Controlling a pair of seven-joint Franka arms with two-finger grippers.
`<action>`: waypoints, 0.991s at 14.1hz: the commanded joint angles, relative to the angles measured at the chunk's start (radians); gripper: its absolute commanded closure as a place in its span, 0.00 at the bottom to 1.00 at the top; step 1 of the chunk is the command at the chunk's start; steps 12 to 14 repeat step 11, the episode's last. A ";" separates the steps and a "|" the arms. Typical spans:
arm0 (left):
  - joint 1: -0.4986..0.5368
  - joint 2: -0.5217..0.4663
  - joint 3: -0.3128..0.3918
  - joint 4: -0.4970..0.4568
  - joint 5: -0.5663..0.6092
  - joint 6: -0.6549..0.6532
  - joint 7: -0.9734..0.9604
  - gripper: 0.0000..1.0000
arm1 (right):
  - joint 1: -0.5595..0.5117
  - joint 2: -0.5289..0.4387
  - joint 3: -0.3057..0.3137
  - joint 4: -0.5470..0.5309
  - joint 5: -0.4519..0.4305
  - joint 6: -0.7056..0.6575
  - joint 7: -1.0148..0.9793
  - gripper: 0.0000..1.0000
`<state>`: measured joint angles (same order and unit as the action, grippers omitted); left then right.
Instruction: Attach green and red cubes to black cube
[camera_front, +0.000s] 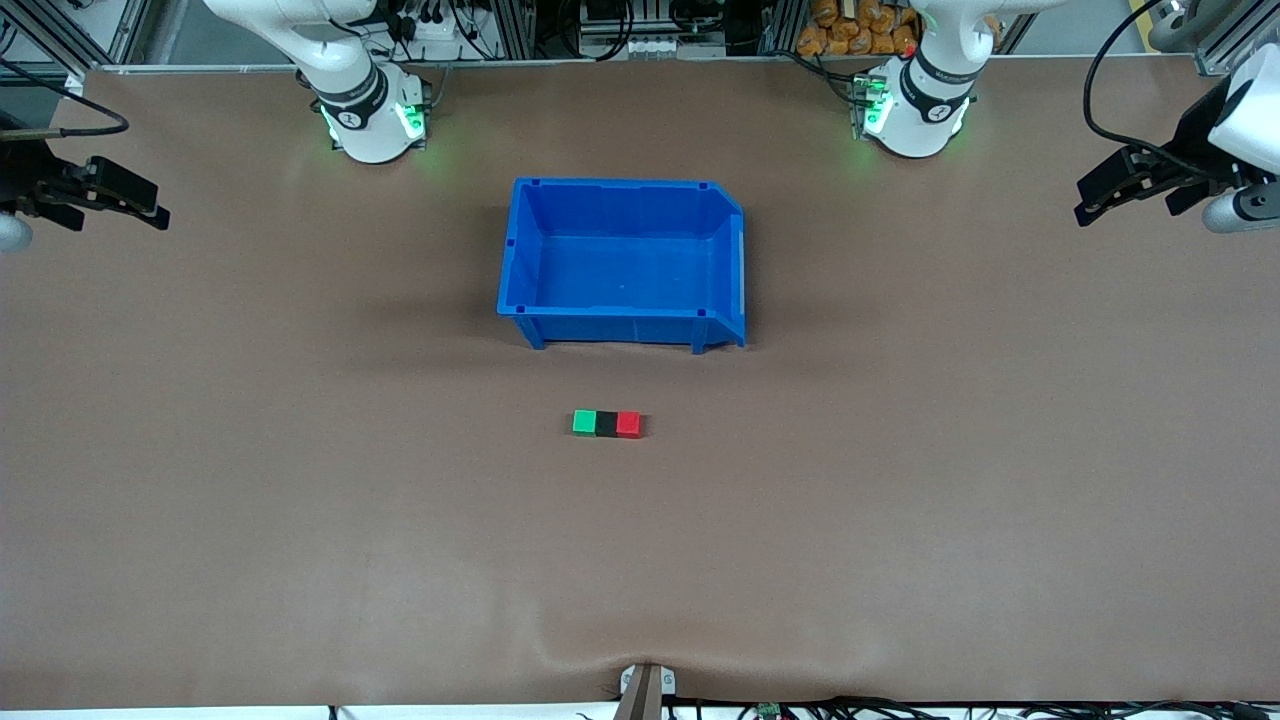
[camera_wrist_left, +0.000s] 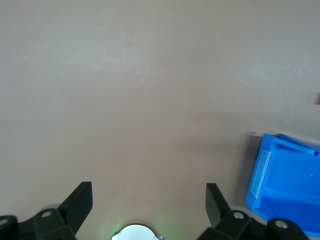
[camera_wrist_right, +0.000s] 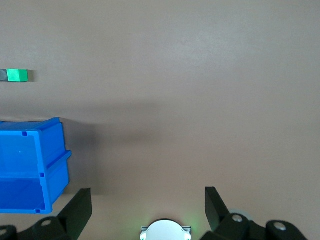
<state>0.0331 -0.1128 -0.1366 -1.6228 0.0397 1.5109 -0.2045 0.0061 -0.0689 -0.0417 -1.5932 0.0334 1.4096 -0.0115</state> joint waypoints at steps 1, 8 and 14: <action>0.004 0.012 -0.001 0.021 -0.015 -0.006 0.017 0.00 | -0.029 -0.020 0.022 -0.028 -0.003 0.015 0.011 0.00; 0.002 0.010 -0.001 0.023 -0.014 -0.012 0.016 0.00 | -0.018 -0.019 0.025 -0.024 -0.004 0.015 0.011 0.00; 0.002 0.010 -0.003 0.023 -0.014 -0.012 0.016 0.00 | -0.021 -0.016 0.025 -0.024 -0.003 0.014 0.001 0.00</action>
